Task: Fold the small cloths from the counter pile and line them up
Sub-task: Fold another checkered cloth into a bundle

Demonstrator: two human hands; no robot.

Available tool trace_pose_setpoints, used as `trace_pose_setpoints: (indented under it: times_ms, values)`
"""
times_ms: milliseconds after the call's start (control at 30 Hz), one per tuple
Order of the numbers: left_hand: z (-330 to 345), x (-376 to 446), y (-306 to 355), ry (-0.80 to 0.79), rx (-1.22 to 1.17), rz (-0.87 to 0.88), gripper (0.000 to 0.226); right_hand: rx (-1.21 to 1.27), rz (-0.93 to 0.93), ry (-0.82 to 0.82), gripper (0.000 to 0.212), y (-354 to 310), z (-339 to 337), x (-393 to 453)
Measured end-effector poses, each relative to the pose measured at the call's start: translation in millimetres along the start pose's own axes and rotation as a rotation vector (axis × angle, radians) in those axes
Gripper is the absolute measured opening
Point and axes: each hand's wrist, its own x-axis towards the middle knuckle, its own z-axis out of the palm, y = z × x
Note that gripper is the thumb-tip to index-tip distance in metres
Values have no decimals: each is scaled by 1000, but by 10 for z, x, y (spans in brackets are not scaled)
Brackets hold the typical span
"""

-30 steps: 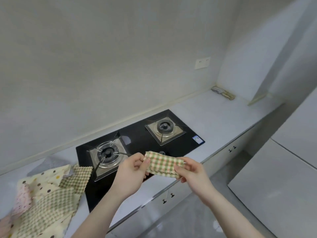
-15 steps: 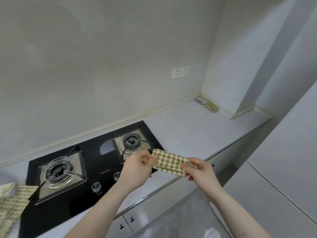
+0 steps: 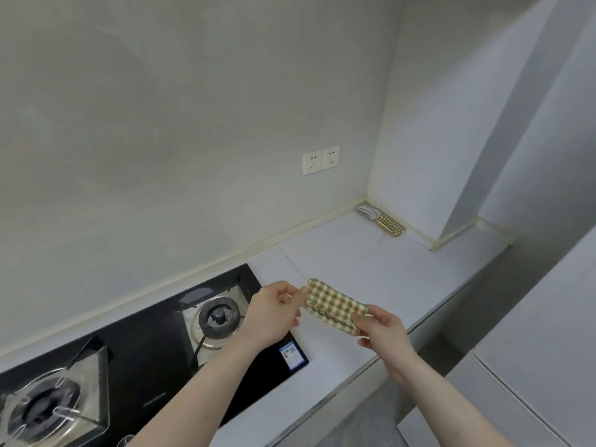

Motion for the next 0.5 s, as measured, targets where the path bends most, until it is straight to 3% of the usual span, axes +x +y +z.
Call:
trace_pose_setpoints:
  times_ms: [233,500]
  values:
    - [242,679,45,-148,164,-26,27,193,131,235,14,34,-606,872]
    - [301,1422,33,-144,311,-16,16,319,298,365,2,-18,-1097,2080]
